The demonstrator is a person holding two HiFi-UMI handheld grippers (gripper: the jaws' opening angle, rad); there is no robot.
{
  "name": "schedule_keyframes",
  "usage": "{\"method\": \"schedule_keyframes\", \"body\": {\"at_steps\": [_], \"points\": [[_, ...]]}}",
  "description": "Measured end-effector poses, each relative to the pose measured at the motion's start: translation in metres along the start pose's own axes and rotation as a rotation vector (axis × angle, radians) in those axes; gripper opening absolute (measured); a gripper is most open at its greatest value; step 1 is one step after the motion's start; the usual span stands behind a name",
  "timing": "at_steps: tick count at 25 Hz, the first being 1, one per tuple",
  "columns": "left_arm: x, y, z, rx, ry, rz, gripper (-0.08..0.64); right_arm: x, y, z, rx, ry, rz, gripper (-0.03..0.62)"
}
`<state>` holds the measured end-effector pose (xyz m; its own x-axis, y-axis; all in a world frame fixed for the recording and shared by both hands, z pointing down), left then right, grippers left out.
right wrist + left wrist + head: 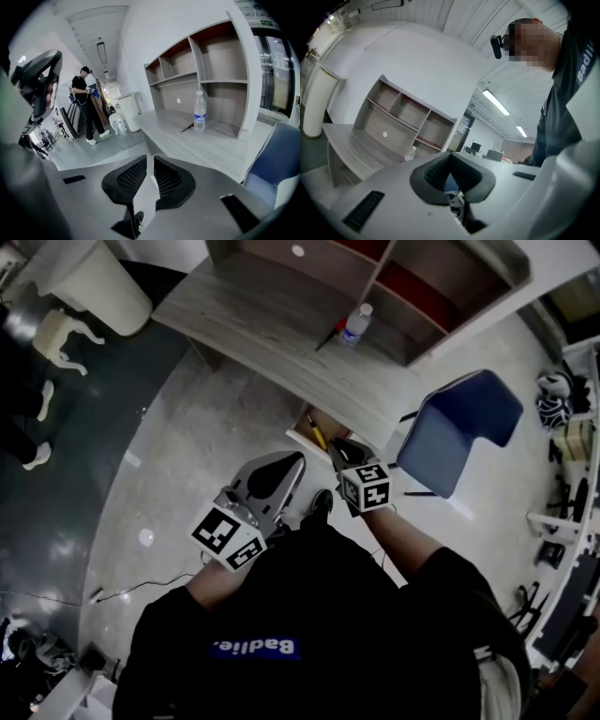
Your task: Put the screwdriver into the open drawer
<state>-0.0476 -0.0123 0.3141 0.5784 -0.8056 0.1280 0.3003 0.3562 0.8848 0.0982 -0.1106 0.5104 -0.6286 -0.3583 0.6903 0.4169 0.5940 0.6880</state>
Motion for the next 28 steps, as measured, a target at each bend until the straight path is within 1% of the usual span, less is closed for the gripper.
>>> {"method": "schedule_keyframes", "body": {"at_steps": [5, 10, 15, 18, 23, 28], "points": [[-0.001, -0.005, -0.01, 0.009, 0.016, -0.001, 0.002, -0.033, -0.02, 0.011, -0.014, -0.013, -0.075, 0.057], [0.007, 0.0, -0.02, 0.003, 0.045, 0.023, 0.002, -0.063, -0.032, 0.022, -0.02, -0.059, -0.136, 0.044], [0.016, -0.005, -0.036, 0.031, 0.089, 0.03, 0.002, -0.097, -0.047, 0.036, -0.032, -0.085, -0.216, 0.038], [0.02, -0.005, -0.045, 0.042, 0.111, 0.036, 0.002, -0.116, -0.052, 0.038, -0.022, -0.092, -0.261, 0.035], [0.024, -0.004, -0.056, 0.056, 0.14, 0.053, 0.002, -0.149, -0.062, 0.043, -0.001, -0.109, -0.34, 0.031], [0.028, -0.006, -0.062, 0.073, 0.165, 0.063, 0.002, -0.171, -0.073, 0.05, -0.008, -0.132, -0.41, 0.029]]}}
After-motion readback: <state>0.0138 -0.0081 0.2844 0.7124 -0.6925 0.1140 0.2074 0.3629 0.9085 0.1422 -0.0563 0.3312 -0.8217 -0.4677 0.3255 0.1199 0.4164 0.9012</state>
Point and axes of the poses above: the fingertips, and each gripper's own axes: x forward along the fingers, z to its left, y out of its underside, the point moved 6 cm from there along -x, backward along the fingers, and after that the axes turned 7 degrees about z, right-handed, at the moved point
